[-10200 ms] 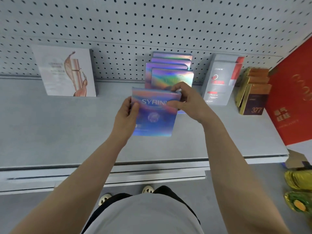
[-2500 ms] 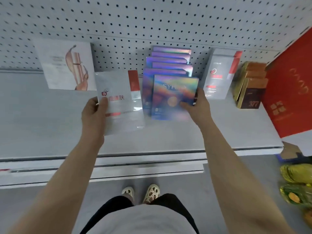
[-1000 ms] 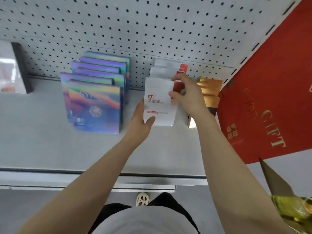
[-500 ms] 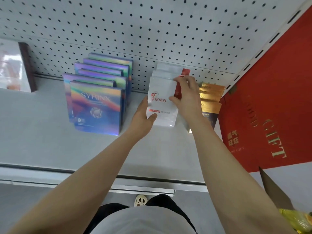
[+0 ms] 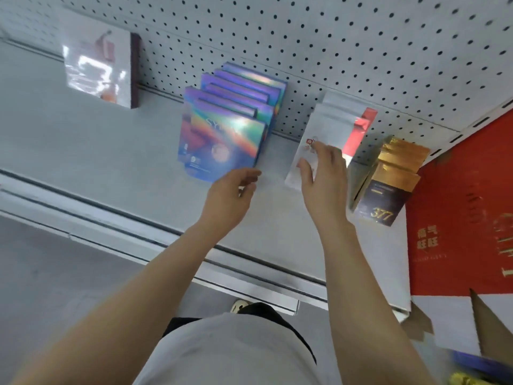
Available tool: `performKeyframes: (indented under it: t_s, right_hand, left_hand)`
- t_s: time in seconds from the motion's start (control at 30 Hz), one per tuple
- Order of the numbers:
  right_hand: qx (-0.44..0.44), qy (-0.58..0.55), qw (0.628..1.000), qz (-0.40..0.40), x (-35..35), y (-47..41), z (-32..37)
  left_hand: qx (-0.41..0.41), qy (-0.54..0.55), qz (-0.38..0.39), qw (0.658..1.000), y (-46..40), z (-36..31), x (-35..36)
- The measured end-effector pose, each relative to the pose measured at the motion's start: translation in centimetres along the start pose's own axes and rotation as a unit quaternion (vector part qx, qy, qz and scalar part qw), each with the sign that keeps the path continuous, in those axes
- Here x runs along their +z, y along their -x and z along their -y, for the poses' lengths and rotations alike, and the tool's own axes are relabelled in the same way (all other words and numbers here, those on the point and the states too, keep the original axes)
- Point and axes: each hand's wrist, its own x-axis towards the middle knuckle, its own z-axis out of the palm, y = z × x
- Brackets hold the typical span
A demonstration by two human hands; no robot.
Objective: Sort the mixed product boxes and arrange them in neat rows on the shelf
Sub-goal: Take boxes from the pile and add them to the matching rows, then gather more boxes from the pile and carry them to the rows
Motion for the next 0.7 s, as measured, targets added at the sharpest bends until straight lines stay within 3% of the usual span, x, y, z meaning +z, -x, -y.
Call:
performKeyframes:
  t_s: [0.33, 0.7]
  right_hand:
    - [-0.140, -0.067, 0.975, 0.158, 13.0, 8.2, 17.6]
    - [-0.277, -0.127, 0.886, 0.350, 29.0, 17.9, 43.6]
  left_hand:
    - [-0.140, -0.031, -0.143, 0.979, 10.8, 11.0, -19.3]
    - [-0.306, -0.067, -0.335, 0.888, 24.7, 24.3, -44.2]
